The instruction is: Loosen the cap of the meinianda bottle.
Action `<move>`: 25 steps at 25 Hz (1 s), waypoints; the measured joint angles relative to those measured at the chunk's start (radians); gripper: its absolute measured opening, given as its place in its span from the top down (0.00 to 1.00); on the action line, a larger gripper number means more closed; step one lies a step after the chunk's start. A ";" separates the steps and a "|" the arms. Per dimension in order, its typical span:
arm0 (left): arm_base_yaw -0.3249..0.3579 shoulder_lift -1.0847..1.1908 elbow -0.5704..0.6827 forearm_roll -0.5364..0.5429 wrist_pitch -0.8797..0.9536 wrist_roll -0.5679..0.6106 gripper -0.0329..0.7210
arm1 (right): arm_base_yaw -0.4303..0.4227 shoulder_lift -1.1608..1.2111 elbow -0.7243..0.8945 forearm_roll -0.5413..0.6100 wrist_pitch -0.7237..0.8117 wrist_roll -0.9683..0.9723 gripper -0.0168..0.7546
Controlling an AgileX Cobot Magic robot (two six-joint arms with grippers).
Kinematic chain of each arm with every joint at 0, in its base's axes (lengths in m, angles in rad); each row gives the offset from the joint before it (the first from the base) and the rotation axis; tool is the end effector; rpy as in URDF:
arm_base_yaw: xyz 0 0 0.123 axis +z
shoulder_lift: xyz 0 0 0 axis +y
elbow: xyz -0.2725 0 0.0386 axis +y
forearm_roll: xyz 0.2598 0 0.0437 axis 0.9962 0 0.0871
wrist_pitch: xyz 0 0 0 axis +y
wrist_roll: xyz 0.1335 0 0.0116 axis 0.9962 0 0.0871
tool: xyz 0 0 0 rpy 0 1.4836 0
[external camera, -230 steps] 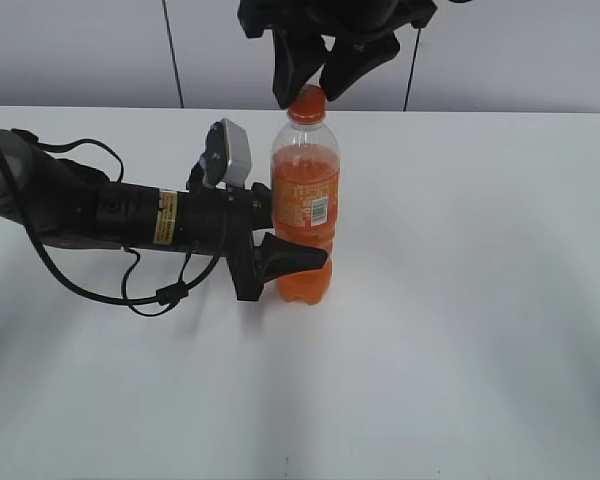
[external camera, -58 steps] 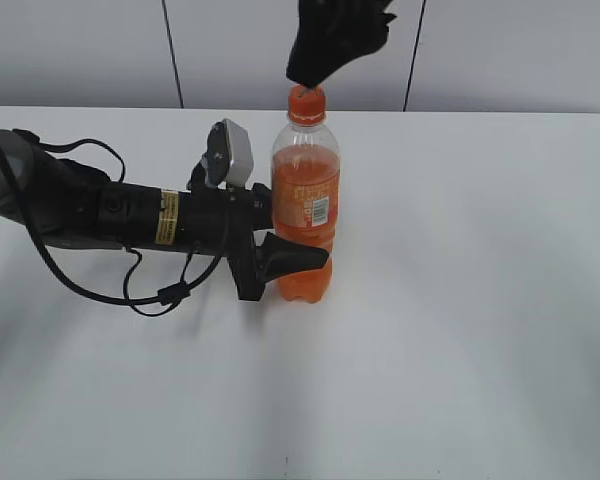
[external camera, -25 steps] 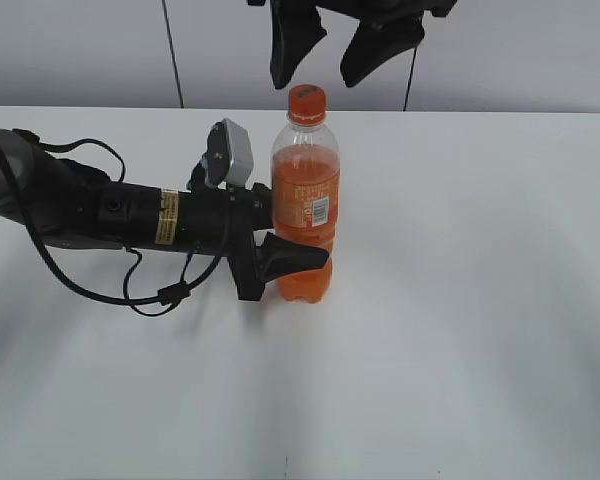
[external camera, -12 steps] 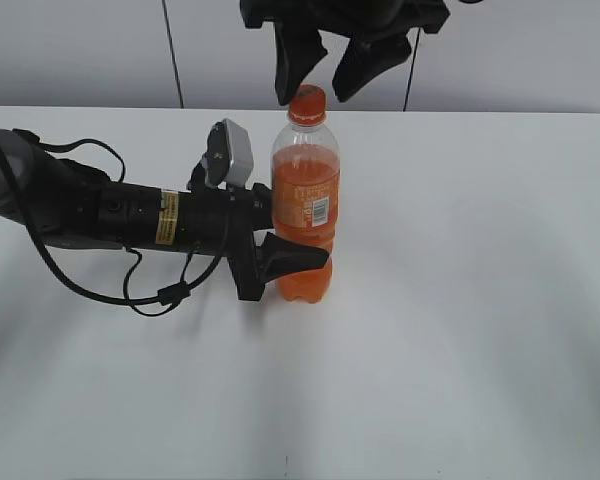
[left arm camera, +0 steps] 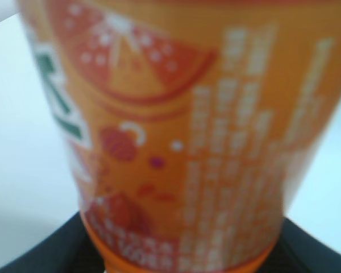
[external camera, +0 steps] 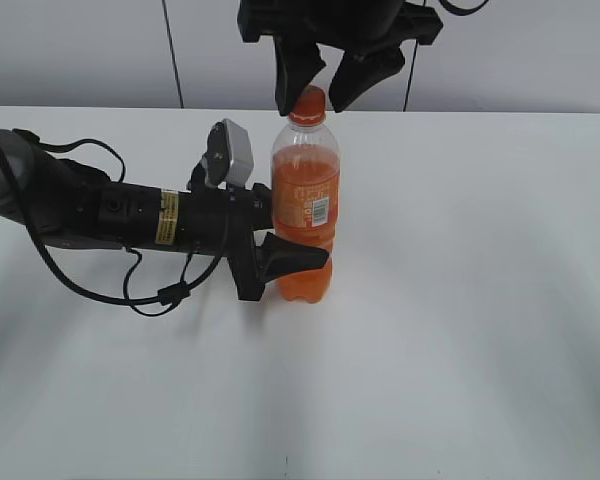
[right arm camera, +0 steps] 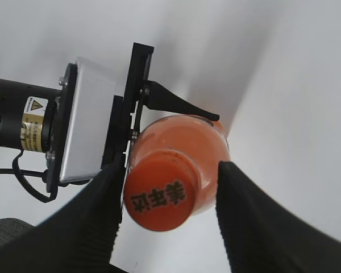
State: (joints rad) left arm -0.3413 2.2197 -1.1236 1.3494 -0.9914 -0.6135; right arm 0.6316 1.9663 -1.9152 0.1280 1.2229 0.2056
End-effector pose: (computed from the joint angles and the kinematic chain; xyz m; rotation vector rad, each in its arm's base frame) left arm 0.3526 -0.2413 0.0567 1.3232 1.5871 -0.9246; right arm 0.3556 0.2801 0.2667 -0.5676 2.7594 0.3886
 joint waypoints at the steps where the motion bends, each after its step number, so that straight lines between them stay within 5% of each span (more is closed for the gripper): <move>1: 0.000 0.000 0.000 0.000 0.000 0.000 0.42 | 0.000 0.000 0.000 0.000 0.000 0.000 0.48; 4: 0.000 0.000 0.000 0.000 0.000 0.000 0.42 | 0.000 0.000 0.000 0.004 0.000 -0.003 0.62; 11: 0.000 0.000 0.000 -0.001 0.000 0.000 0.42 | 0.000 0.000 0.000 0.005 -0.003 -0.142 0.62; 25: 0.000 0.000 0.000 0.004 -0.002 0.001 0.42 | 0.000 -0.001 0.000 0.007 0.001 -1.234 0.62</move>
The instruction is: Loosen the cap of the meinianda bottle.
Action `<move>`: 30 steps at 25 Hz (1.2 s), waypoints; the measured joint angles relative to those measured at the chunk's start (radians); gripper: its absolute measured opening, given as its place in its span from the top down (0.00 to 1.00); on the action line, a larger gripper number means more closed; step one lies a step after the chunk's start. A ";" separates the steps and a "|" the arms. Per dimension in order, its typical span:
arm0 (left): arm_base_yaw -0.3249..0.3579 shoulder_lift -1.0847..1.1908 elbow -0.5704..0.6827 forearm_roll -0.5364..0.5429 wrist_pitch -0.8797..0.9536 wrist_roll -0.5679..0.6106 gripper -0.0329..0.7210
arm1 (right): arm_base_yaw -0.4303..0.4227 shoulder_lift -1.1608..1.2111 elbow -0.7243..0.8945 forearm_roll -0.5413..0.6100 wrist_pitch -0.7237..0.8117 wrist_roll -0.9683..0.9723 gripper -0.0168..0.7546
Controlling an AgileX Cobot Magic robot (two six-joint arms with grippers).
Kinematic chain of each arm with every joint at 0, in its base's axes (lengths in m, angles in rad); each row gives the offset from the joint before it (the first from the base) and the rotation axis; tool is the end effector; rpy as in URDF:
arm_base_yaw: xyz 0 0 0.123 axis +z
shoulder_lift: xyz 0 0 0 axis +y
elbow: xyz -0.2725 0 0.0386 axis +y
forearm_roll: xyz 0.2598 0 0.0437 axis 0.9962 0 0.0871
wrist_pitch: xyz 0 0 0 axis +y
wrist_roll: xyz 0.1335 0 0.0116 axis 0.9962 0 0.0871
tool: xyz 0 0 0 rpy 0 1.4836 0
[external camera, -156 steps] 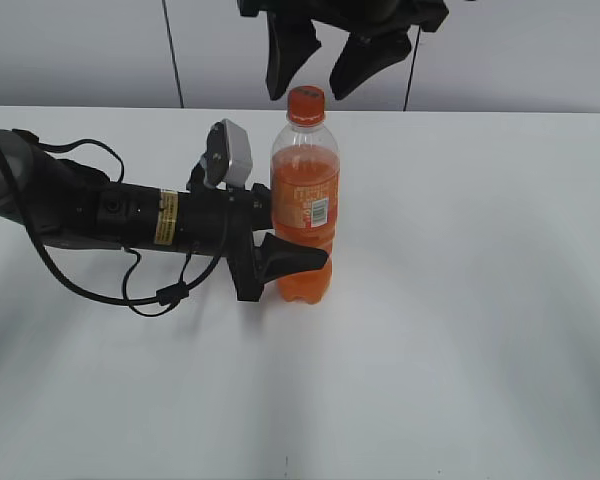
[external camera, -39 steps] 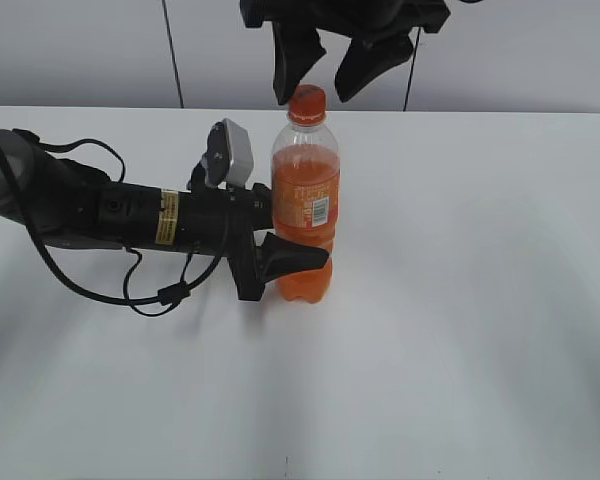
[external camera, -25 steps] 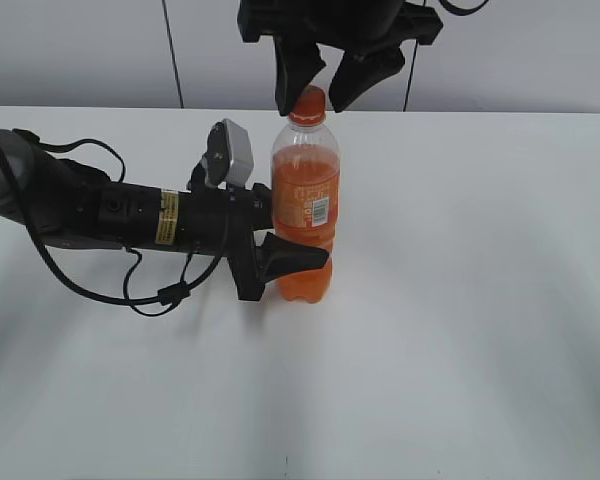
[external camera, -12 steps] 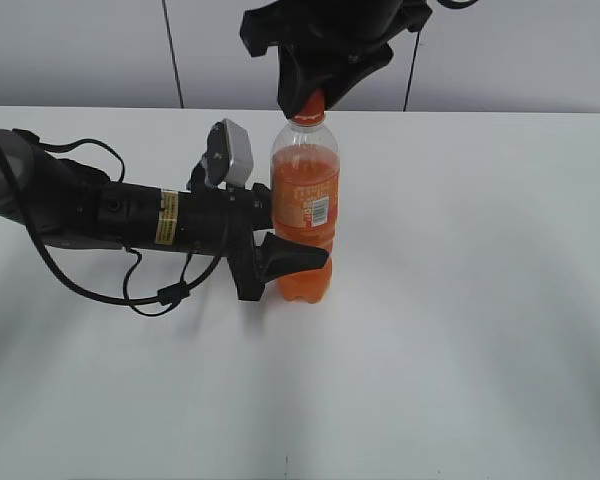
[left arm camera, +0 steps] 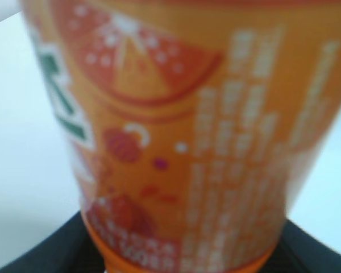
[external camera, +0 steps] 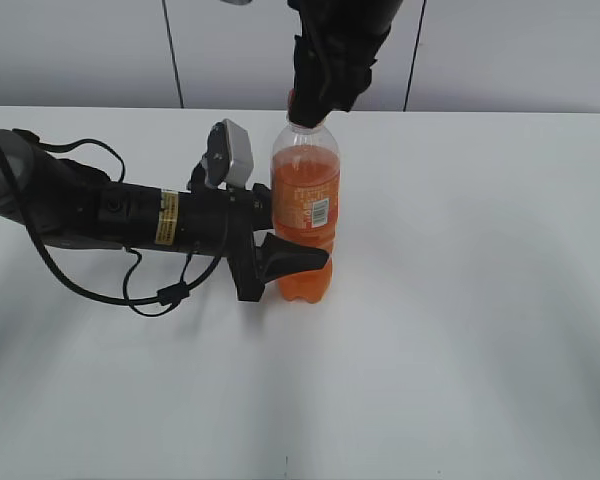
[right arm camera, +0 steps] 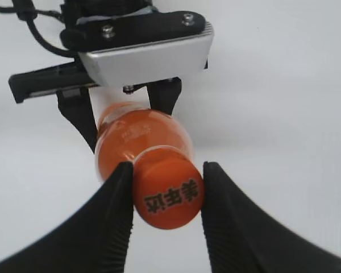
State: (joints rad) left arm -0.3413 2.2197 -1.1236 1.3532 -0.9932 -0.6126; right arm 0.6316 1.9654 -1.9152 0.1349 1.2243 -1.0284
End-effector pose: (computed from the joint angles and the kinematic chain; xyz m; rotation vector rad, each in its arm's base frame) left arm 0.3521 -0.2413 0.0566 1.3280 1.5840 -0.9259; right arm 0.3549 0.2806 0.2672 -2.0013 1.8696 0.0777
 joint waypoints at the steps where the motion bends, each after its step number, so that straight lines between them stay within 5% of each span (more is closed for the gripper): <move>1: 0.000 0.000 0.000 0.000 0.000 0.000 0.42 | 0.000 0.000 0.000 0.000 0.000 -0.057 0.62; 10: 0.000 0.000 0.000 0.000 0.000 0.000 0.42 | 0.000 -0.002 0.000 0.003 0.000 -0.298 0.62; 23: 0.000 0.000 0.000 0.000 0.000 0.000 0.42 | 0.000 -0.002 -0.001 0.002 0.000 -0.297 0.60; 30: 0.000 0.000 0.000 -0.001 0.001 -0.001 0.42 | 0.000 -0.033 -0.001 -0.003 -0.002 -0.280 0.38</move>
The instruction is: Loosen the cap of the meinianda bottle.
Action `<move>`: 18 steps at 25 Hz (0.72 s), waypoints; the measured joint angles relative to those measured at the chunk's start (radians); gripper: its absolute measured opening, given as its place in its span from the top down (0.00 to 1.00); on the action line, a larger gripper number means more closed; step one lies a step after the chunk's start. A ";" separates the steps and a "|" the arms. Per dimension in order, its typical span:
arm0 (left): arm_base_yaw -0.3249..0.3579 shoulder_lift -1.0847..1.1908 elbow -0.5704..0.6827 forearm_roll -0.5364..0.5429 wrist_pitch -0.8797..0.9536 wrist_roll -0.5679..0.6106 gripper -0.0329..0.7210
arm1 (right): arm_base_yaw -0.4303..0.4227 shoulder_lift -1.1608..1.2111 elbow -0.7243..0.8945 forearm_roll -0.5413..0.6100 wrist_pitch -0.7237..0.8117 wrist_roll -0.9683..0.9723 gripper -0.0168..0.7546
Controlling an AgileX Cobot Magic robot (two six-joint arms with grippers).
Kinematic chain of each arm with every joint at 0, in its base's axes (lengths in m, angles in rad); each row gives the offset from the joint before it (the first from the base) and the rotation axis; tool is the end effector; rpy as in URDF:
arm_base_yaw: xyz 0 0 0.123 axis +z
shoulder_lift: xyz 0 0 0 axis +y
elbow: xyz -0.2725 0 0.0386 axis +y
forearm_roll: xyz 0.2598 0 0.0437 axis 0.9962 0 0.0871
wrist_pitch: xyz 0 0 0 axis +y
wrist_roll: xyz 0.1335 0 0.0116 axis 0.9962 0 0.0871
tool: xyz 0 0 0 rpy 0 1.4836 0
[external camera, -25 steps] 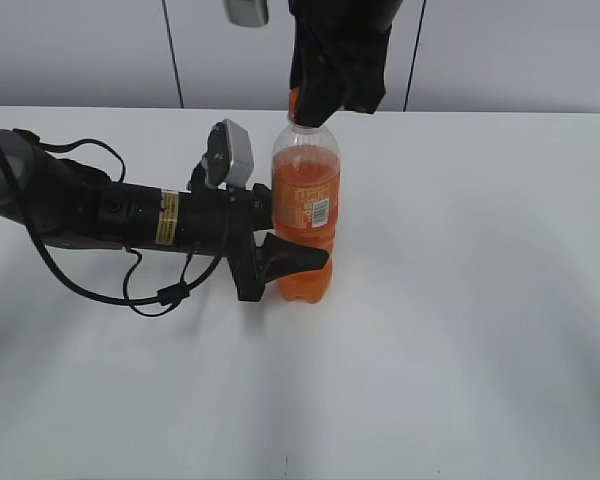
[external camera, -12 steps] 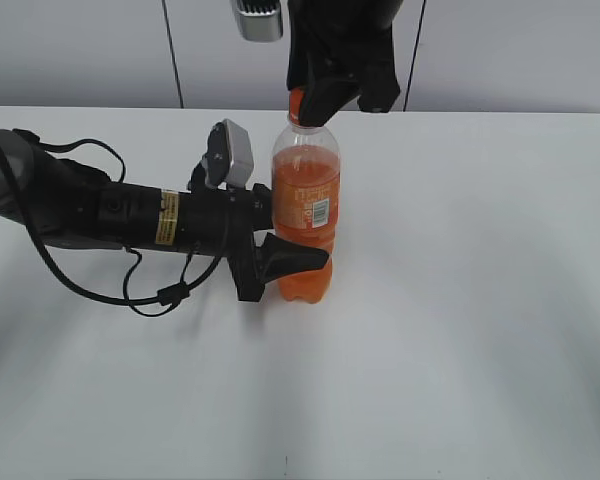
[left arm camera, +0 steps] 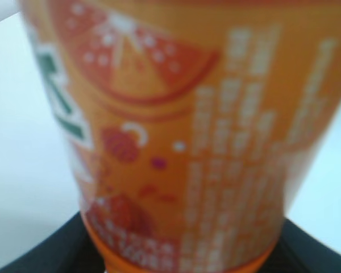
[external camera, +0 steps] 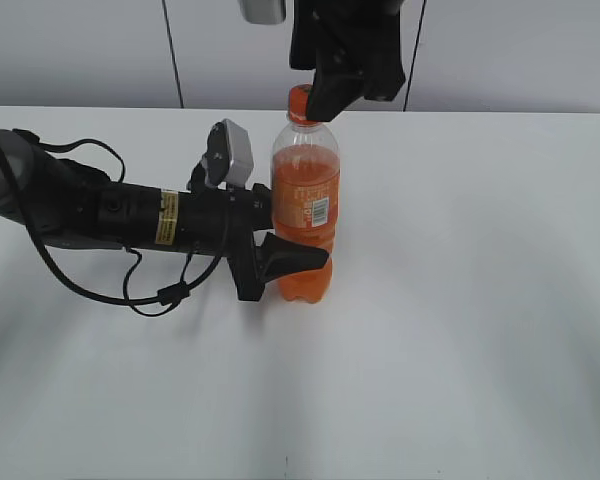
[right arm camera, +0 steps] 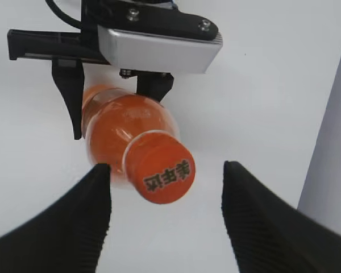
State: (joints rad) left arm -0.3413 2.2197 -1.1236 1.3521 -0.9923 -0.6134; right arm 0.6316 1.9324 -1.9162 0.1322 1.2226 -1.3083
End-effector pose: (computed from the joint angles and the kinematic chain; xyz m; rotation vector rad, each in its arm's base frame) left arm 0.3523 -0.2413 0.0566 1.3263 1.5856 -0.9255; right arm 0.3513 0.2776 0.2824 -2.2151 1.5488 -0.0200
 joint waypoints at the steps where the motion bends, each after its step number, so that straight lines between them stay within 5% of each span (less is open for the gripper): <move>1: 0.000 0.000 0.000 0.000 0.000 0.000 0.42 | 0.000 -0.008 0.000 0.005 0.000 0.000 0.36; 10: 0.000 0.000 0.000 0.000 0.000 0.000 0.42 | 0.000 -0.069 0.000 0.088 0.000 0.237 0.33; 18: 0.000 0.000 0.000 0.000 0.000 0.000 0.42 | 0.000 -0.080 0.000 0.093 0.000 0.892 0.33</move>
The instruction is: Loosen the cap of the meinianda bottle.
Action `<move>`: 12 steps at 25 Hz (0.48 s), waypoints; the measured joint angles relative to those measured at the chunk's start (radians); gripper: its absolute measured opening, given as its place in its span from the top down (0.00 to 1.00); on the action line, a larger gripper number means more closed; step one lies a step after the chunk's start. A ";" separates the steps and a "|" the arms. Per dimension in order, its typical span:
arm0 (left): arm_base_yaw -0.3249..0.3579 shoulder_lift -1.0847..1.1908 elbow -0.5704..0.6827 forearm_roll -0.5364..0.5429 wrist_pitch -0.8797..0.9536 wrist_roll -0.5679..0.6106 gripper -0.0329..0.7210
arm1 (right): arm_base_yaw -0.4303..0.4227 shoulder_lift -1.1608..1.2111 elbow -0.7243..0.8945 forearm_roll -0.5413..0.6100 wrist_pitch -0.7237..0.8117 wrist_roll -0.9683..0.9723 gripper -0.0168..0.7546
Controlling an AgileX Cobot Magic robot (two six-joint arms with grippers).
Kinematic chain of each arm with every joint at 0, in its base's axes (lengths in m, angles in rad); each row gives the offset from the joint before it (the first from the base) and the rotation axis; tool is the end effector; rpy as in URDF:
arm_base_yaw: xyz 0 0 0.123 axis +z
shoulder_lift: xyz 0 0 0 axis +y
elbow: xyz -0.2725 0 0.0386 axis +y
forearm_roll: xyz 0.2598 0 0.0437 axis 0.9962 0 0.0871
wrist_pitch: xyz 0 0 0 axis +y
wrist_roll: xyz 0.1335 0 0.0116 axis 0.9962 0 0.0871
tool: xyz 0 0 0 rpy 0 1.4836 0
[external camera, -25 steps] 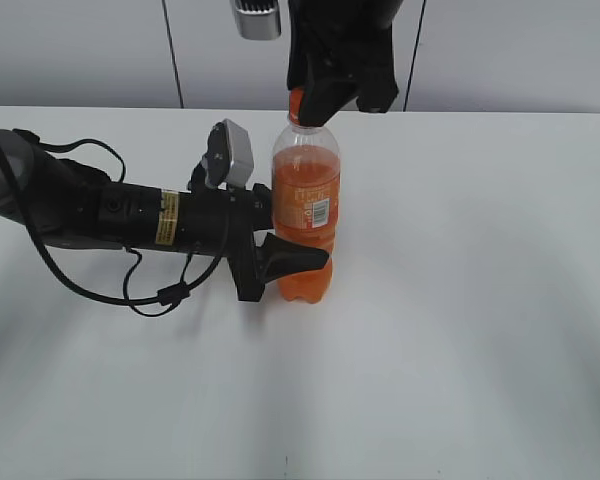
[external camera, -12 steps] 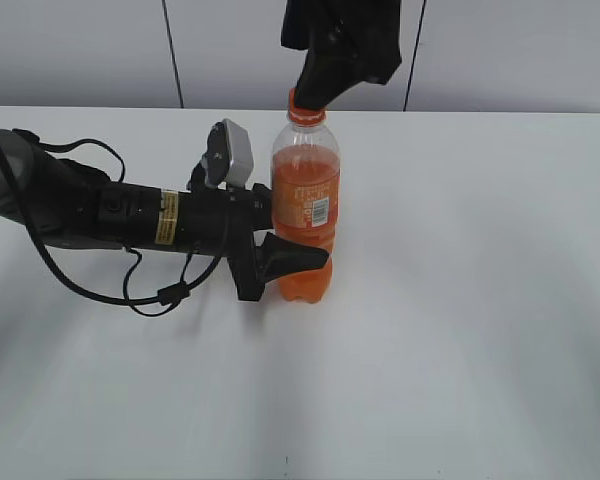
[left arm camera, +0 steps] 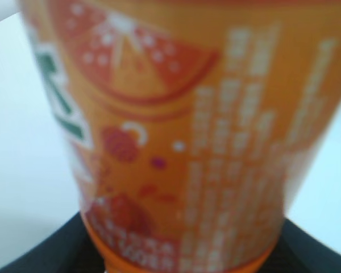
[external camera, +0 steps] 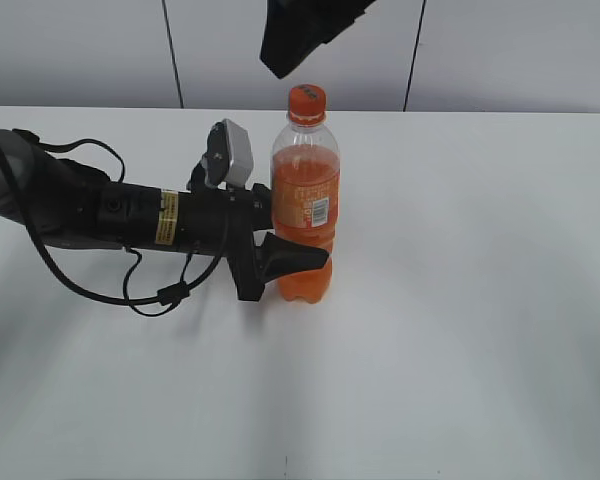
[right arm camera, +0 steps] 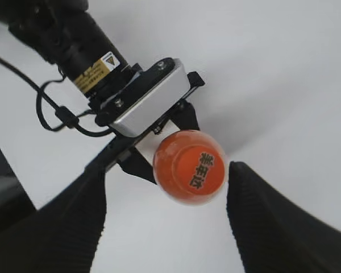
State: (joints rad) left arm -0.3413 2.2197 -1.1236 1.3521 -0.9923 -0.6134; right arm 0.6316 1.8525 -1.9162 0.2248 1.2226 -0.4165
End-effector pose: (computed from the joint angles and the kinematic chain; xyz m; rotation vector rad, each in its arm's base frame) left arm 0.3523 -0.2413 0.0566 1.3263 1.5856 -0.9255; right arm 0.3328 0.2783 0.3196 -1.2979 2.3064 0.3774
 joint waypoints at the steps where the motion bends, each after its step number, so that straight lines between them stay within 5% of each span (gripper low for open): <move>1: 0.000 0.000 0.000 0.000 0.000 0.000 0.42 | 0.000 0.000 0.000 -0.005 0.000 0.105 0.33; 5: 0.000 0.000 0.000 0.000 0.000 0.000 0.42 | 0.000 0.000 0.000 -0.070 0.000 0.488 0.33; 12: 0.000 0.000 0.000 0.000 0.000 0.000 0.42 | 0.000 0.018 0.000 -0.109 0.001 0.605 0.33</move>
State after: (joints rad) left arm -0.3413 2.2197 -1.1236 1.3521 -0.9923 -0.6135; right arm 0.6316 1.8701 -1.9162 0.1154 1.2235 0.1881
